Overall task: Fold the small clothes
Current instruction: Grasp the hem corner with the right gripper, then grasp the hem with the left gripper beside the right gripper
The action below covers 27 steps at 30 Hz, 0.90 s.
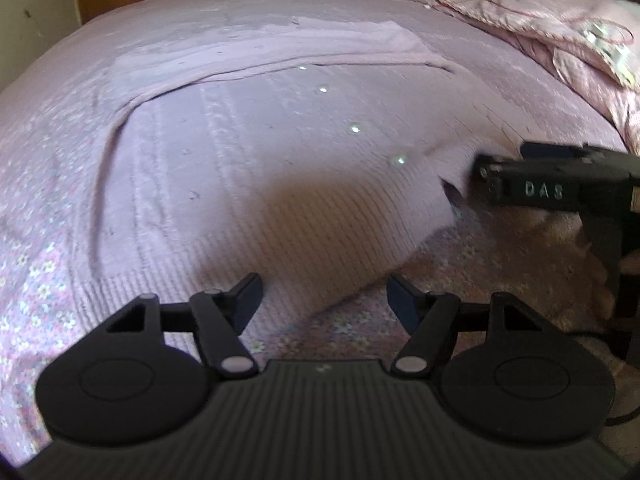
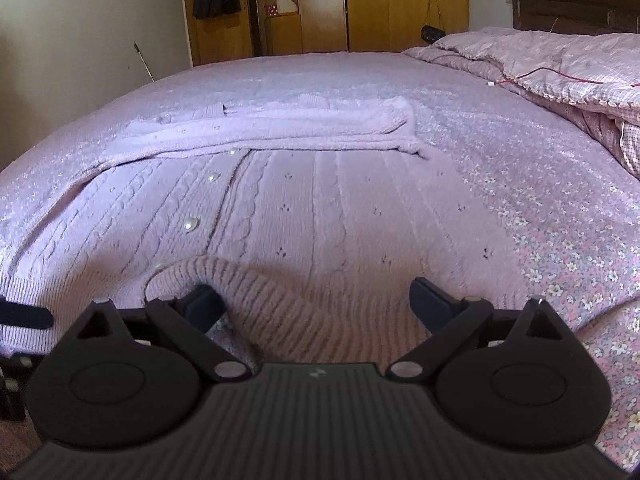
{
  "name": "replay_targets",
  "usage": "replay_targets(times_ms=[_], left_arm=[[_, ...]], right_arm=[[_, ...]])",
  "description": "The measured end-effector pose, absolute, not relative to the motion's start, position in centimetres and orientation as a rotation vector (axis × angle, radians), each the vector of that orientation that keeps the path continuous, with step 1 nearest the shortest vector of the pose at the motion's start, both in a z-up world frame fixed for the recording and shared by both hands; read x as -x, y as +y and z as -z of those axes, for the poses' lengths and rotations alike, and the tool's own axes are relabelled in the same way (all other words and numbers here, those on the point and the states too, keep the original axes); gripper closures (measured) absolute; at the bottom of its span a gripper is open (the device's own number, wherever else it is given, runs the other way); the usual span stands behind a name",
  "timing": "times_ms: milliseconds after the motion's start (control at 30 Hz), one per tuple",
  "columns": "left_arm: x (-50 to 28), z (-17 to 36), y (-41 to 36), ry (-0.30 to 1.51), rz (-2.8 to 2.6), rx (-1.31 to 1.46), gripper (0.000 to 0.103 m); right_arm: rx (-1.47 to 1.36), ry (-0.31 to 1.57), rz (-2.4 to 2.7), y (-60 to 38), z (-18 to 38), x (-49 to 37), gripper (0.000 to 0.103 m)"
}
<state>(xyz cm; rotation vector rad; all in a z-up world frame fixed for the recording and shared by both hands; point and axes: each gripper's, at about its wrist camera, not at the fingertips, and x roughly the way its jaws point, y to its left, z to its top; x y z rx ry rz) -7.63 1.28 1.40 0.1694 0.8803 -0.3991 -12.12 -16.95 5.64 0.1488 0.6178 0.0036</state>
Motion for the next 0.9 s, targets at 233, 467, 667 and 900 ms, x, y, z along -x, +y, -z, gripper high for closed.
replay_targets(times_ms=[233,467,667,900], left_arm=[[6.1,-0.5,0.9,0.857,0.366,-0.221,0.033],[4.8,-0.7,0.6,0.808,0.316,-0.218,0.032],[5.1,-0.4,0.3,0.774,0.295,-0.253,0.032],[5.1,-0.4,0.2,0.735,0.264,-0.281,0.031]], right_arm=[[-0.253,0.577,0.011,-18.2,-5.8,12.5,0.004],[-0.280,0.534,0.021,-18.6,-6.0,12.8,0.004],[-0.269,0.572,0.012,-18.6,-5.5,12.5,0.004],[-0.230,0.590,-0.003,-18.3,-5.4,13.0,0.004]])
